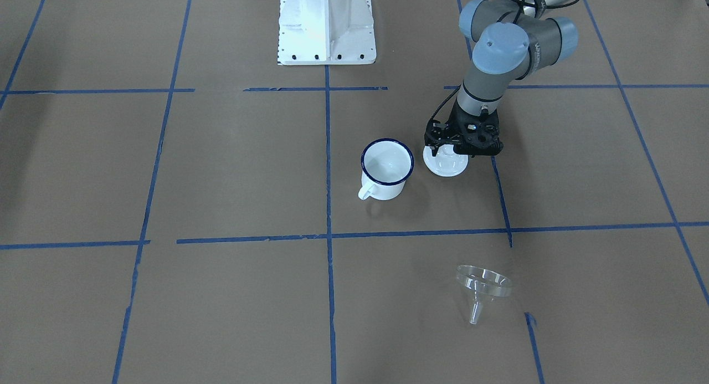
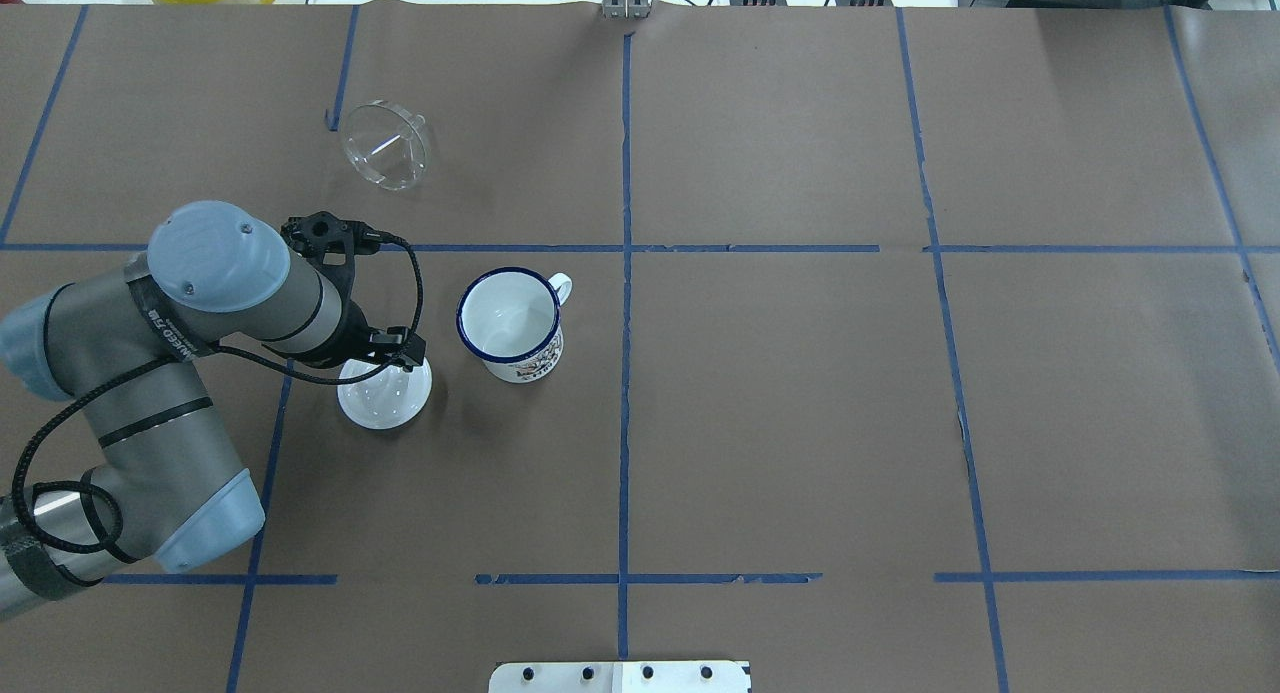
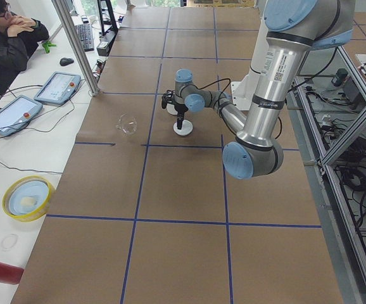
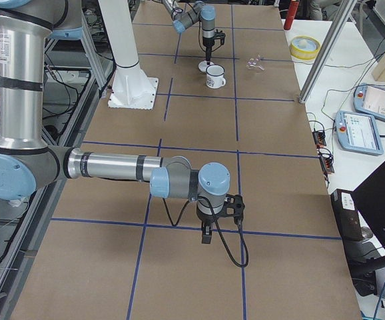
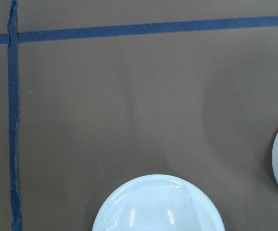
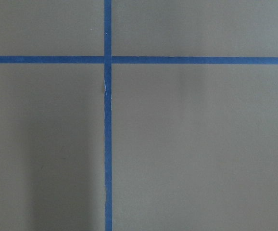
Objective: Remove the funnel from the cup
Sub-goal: 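Lower the left gripper onto the white plastic funnel and grasp it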
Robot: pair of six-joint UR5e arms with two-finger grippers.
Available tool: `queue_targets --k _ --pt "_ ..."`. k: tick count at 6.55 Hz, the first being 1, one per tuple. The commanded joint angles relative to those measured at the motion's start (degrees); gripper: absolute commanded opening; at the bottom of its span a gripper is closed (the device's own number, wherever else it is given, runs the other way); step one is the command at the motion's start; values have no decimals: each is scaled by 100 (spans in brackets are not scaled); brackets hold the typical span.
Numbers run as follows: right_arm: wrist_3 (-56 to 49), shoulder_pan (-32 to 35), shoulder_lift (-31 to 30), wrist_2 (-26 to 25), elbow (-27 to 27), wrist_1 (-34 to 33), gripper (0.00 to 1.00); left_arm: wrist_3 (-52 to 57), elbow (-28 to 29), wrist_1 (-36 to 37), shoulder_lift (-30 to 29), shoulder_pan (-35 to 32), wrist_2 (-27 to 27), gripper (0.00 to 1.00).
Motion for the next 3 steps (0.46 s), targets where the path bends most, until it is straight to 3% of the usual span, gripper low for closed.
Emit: queue_targets --k 1,3 --pt "0 0 0 0 0 0 100 0 3 -2 -5 5 -8 92" --pt "0 0 0 0 0 0 100 0 -14 -11 -14 13 -8 92"
